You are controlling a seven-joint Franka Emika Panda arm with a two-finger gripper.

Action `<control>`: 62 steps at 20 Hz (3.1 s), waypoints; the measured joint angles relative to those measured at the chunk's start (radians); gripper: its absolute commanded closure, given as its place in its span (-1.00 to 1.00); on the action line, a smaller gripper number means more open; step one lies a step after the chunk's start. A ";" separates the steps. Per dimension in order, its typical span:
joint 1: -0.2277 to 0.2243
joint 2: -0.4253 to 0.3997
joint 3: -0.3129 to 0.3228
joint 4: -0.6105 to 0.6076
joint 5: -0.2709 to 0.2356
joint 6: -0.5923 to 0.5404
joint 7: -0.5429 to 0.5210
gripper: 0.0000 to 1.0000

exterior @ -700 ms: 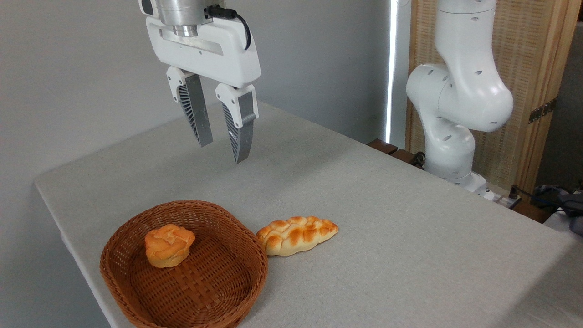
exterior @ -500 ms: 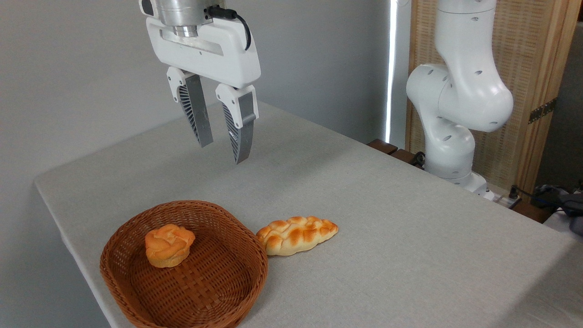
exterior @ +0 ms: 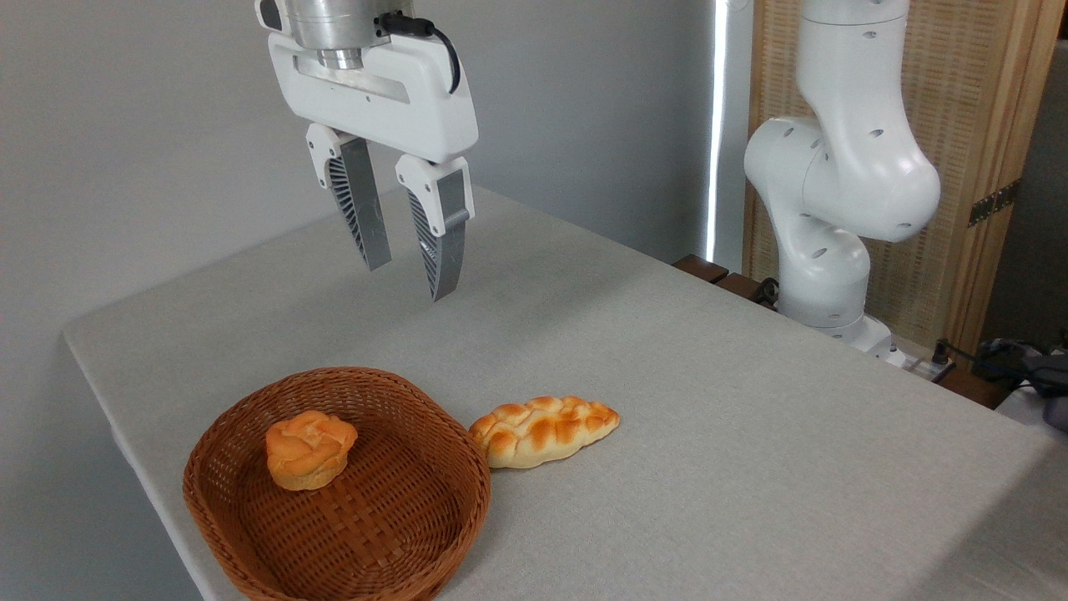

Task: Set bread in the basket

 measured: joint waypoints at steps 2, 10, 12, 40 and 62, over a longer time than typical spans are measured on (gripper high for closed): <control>0.000 0.000 0.000 -0.001 0.000 0.000 0.000 -1.00; 0.000 -0.021 -0.001 -0.047 0.000 -0.002 0.135 -1.00; 0.000 -0.058 0.000 -0.106 0.000 -0.002 0.198 -1.00; -0.017 -0.255 0.052 -0.728 0.087 0.317 0.316 -1.00; -0.011 -0.240 0.091 -0.792 0.181 0.428 0.734 -1.00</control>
